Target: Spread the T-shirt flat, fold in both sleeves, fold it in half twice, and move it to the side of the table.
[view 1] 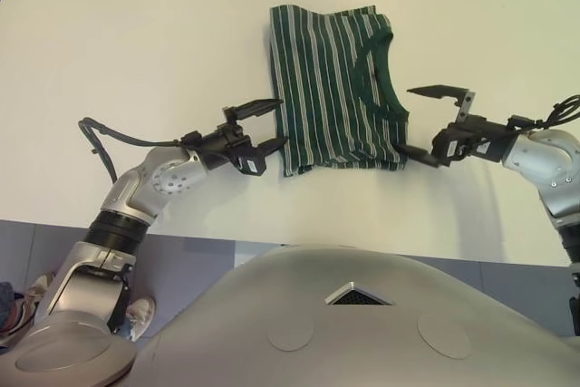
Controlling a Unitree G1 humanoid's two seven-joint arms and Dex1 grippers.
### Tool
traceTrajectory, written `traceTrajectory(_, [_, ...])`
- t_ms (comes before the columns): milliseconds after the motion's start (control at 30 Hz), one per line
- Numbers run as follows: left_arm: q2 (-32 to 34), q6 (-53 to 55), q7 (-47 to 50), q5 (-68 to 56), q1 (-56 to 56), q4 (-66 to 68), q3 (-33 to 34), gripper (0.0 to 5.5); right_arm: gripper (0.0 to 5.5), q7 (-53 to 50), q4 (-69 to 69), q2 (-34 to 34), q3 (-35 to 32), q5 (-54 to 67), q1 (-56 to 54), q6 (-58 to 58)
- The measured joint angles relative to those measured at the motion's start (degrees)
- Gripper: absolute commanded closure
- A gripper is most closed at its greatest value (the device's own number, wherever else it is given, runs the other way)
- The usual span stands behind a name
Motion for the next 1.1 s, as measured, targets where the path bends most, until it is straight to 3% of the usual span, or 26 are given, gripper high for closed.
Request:
traceTrajectory(400, [2.7,0.2,0.3,-1.2,0.1,0.9,1.0,1.46,0.13,10.0,-3.7,-2.7,-2.5,11.5,5.0,0.8])
traceTrajectory(700, [8.5,-1.7,-8.5,-13.9,8.9,-7.3,0.8,1.46,0.13,10.9,-2.4,-0.6,-3.8,11.9,3.5,0.9])
traceTrajectory(833, [11.7,-1.8,-9.7,-14.4,11.9,-10.2,5.0,1.46,0.13,12.3,-2.6,-0.6,-4.0,13.2,3.7,0.8])
traceTrajectory(1100, [11.8,0.7,-10.8,-21.1,14.0,-14.6,11.0,1.46,0.13,15.2,-6.2,-1.7,-5.5,14.4,7.5,0.6])
